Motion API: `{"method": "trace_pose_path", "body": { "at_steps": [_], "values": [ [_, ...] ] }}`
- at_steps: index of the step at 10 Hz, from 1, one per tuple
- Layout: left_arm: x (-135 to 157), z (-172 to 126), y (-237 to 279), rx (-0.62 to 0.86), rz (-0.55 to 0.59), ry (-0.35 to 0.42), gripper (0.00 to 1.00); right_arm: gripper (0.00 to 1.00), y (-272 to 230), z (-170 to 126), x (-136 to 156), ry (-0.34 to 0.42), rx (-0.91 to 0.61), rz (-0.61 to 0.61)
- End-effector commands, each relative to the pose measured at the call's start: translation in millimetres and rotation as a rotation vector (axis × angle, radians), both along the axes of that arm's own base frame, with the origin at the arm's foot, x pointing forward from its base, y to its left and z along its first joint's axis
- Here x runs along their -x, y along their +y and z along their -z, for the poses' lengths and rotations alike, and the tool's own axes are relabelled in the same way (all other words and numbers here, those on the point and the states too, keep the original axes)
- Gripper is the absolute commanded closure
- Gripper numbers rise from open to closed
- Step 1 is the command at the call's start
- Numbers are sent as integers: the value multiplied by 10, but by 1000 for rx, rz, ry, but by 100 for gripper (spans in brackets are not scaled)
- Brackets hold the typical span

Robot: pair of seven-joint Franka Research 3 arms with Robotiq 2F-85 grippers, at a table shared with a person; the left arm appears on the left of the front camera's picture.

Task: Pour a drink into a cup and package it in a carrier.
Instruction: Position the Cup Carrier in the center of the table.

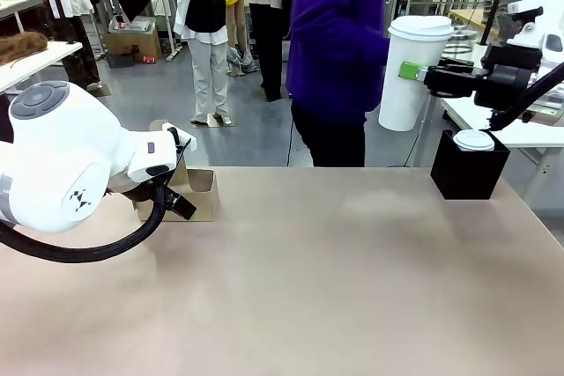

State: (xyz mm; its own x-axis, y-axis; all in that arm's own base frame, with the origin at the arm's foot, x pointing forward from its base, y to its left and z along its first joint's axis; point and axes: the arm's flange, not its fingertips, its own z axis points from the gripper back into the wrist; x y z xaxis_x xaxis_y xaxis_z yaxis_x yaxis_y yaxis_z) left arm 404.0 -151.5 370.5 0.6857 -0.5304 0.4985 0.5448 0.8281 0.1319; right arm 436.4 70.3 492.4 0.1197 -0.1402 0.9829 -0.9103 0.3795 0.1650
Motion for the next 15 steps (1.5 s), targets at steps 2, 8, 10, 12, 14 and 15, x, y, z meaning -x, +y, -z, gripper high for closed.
{"method": "trace_pose_path", "body": {
  "at_steps": [2,8,10,12,14,15],
  "values": [
    [-15,-197,32,-1,-55,1,0,20,18,-59,-11,-17,-5,-5],
    [-79,-1698,-165,66,-338,165,0,20,18,-59,-11,-17,-5,-5],
    [-322,-1962,-230,59,-422,192,0,20,18,-59,-11,-17,-5,-5],
    [-672,-2041,-251,56,-505,237,0,20,18,-59,-11,-17,-5,-5],
    [-934,-1955,-233,47,-565,269,0,20,18,-59,-11,-17,-5,-5],
    [-1055,-1864,-211,42,-598,290,0,20,18,-59,-11,-17,-5,-5]
  ]
}}
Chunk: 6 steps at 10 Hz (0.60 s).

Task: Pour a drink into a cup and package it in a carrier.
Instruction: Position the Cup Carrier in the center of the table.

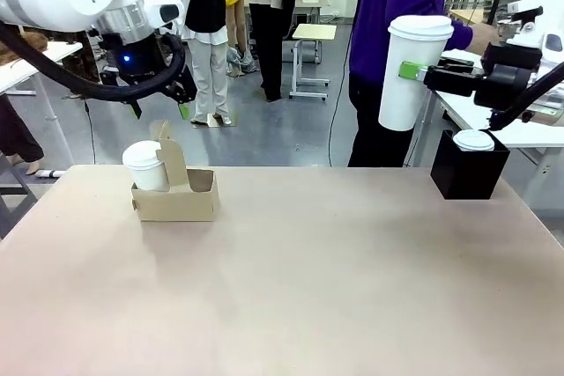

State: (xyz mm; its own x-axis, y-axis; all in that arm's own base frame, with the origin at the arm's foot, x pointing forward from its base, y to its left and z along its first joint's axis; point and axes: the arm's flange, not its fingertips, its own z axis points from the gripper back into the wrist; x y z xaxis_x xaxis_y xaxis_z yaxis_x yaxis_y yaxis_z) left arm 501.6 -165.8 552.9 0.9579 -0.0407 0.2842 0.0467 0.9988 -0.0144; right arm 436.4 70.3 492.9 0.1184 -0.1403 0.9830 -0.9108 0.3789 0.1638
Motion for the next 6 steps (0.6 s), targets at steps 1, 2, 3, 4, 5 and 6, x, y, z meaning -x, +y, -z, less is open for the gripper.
{"method": "trace_pose_path", "body": {
  "at_steps": [1,2,3,4,5,6],
  "values": [
    [-171,65,-55,-30,-83,36,0,20,18,-54,-11,-15,-5,-4],
    [-222,147,-42,-41,-93,42,0,20,18,-54,-11,-15,-5,-4],
    [-255,213,-34,-53,-112,40,0,20,18,-54,-11,-15,-5,-4],
    [-284,268,-19,-52,-124,38,0,20,18,-54,-11,-15,-5,-4],
    [-309,310,1,-50,-138,36,0,20,18,-54,-11,-15,-5,-4],
    [-335,341,19,-44,-144,28,0,20,18,-54,-11,-15,-5,-4]
  ]
}}
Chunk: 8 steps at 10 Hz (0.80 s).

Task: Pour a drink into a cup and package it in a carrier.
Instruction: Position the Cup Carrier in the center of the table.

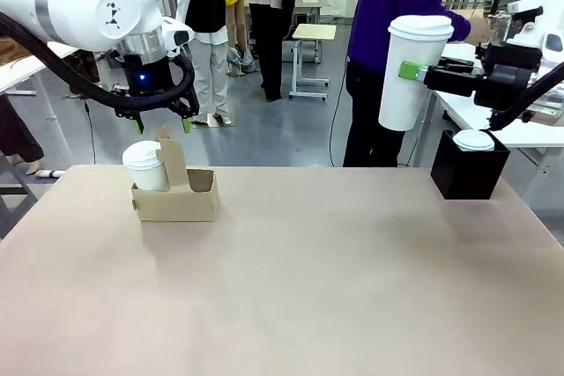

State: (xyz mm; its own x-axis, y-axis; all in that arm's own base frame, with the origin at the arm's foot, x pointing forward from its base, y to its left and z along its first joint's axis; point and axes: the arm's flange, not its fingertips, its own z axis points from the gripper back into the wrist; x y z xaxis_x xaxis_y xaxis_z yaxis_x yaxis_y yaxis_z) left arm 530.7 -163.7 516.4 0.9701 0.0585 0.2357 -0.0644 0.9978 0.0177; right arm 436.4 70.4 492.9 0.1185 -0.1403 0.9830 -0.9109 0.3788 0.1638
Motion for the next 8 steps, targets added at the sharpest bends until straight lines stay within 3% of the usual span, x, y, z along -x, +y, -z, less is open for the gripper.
{"method": "trace_pose_path", "body": {
  "at_steps": [1,2,3,4,5,6,7,8],
  "values": [
    [-73,11,7,-2,-28,-26,0,20,18,-54,-11,-15,-5,-4],
    [-98,40,24,4,-30,-28,0,20,18,-54,-11,-15,-5,-4],
    [-109,59,28,-13,-45,-19,59,20,18,-54,-11,-15,-5,-4],
    [-123,68,46,-17,-55,-25,59,20,18,-54,-11,-15,-5,-4],
    [-139,72,78,-15,-55,-27,100,20,18,-54,-11,-15,-5,-4],
    [-146,70,90,-17,-57,-29,64,20,18,-54,-11,-15,-5,-4],
    [-158,75,96,-22,-62,-30,100,20,18,-54,-11,-15,-5,-4],
    [-160,98,92,-27,-66,-31,100,20,18,-54,-11,-15,-5,-4]
  ]
}}
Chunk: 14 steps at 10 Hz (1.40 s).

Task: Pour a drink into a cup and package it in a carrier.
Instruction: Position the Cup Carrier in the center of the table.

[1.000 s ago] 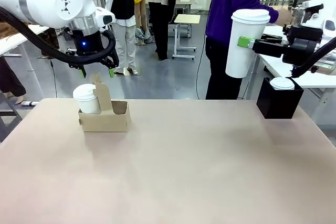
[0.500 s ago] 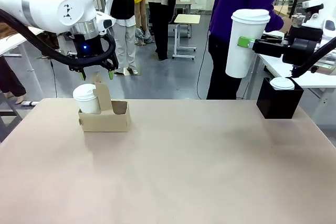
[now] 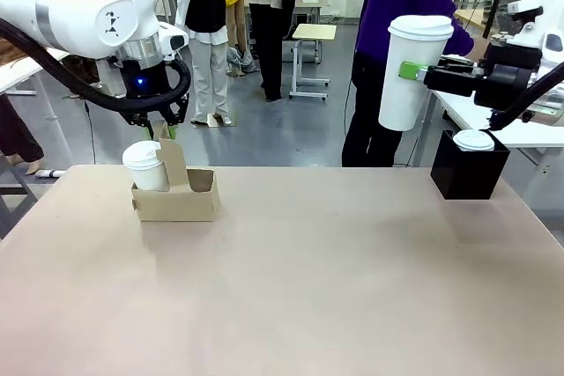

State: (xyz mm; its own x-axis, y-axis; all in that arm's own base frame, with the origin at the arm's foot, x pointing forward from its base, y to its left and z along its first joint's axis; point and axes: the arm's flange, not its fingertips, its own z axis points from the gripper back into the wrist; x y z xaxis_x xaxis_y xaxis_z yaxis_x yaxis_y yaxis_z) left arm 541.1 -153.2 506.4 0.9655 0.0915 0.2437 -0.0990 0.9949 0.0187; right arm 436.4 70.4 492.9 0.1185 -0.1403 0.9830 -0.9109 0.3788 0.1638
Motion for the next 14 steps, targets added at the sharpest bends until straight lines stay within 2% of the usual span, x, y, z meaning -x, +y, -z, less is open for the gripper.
{"method": "trace_pose_path", "body": {
  "at_steps": [1,4,5,6,7,10,12,14],
  "values": [
    [-64,16,-10,-25,-36,-28,100,20,18,-54,-10,-15,-5,-4],
    [-73,52,-40,-14,-28,-32,100,20,18,-54,-10,-15,-5,-4],
    [-96,61,-54,-35,-89,-35,100,20,18,-54,-10,-15,-5,-4],
    [-52,61,-103,-17,57,57,100,20,18,-54,-10,-15,-5,-4],
    [-41,56,-18,-5,-25,-14,100,20,18,-54,-10,-15,-5,-4],
    [-26,64,-56,-10,-8,-2,98,20,18,-54,-10,-15,-5,-4],
    [99,-193,-90,4,-65,-25,98,20,18,-54,-10,-15,-5,-4],
    [274,-504,-304,12,-73,-48,98,20,18,-54,-10,-15,-5,-4]
  ]
}}
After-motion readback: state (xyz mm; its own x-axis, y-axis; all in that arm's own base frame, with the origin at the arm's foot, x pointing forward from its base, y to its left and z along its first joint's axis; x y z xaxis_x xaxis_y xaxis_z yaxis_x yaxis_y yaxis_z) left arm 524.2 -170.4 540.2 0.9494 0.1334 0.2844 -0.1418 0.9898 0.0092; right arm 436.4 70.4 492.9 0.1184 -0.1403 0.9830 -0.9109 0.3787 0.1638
